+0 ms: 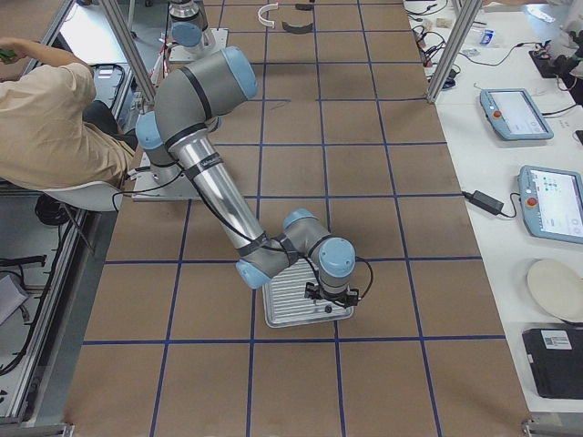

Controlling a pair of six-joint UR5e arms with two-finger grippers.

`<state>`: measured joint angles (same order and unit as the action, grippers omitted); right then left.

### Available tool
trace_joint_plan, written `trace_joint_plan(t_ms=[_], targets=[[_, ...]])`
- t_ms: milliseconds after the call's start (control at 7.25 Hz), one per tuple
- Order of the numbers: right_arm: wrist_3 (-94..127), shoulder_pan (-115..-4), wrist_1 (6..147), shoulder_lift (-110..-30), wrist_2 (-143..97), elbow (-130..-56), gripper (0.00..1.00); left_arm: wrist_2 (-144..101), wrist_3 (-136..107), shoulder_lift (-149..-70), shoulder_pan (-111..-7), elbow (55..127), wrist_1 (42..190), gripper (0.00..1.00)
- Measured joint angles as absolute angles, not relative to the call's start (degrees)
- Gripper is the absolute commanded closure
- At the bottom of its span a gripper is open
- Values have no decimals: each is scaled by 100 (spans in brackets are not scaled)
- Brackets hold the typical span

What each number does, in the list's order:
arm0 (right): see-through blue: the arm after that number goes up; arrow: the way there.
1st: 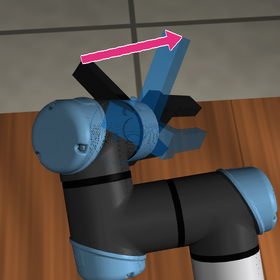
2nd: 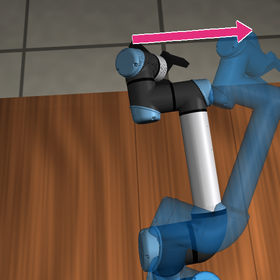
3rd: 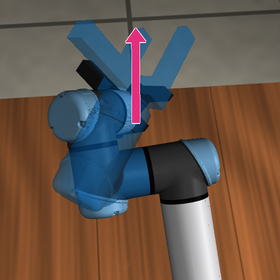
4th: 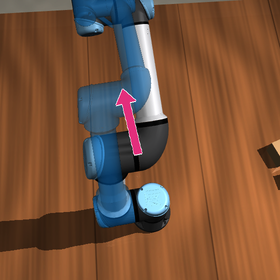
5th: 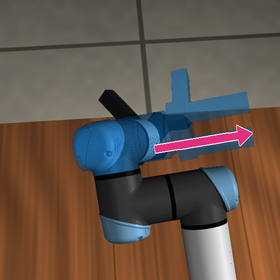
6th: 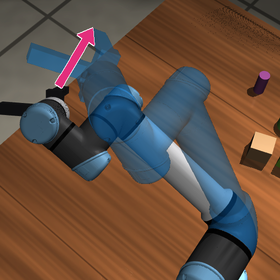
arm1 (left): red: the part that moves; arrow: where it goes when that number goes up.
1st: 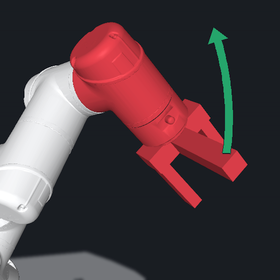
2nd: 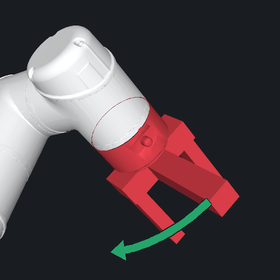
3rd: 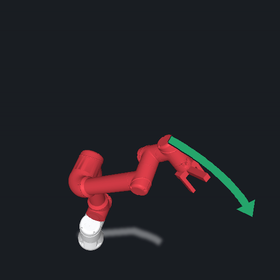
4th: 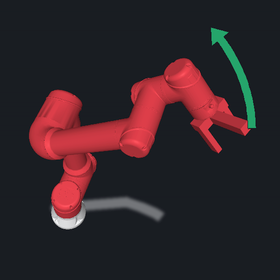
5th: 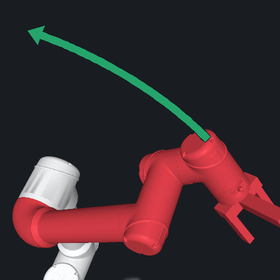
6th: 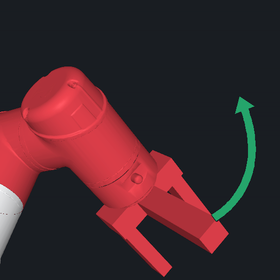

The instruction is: Place bearing gear from tray to pile

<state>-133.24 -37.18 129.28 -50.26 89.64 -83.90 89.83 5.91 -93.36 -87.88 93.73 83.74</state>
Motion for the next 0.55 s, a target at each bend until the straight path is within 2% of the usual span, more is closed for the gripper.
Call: trace_joint_plan(t_ms=[138, 276, 552], targets=[[-13423, -3718, 12969, -4986, 8976, -8374, 20, 8983, 603, -9338, -8788, 9449, 8337, 0], [-13475, -3718, 13013, -4958, 9013, -8367, 36, 8982, 610, -9332, -8789, 9514, 8306, 0], [-13515, -3712, 13089, -4927, 9069, -8362, 76, 8982, 615, -9331, -8784, 9550, 8228, 0]])
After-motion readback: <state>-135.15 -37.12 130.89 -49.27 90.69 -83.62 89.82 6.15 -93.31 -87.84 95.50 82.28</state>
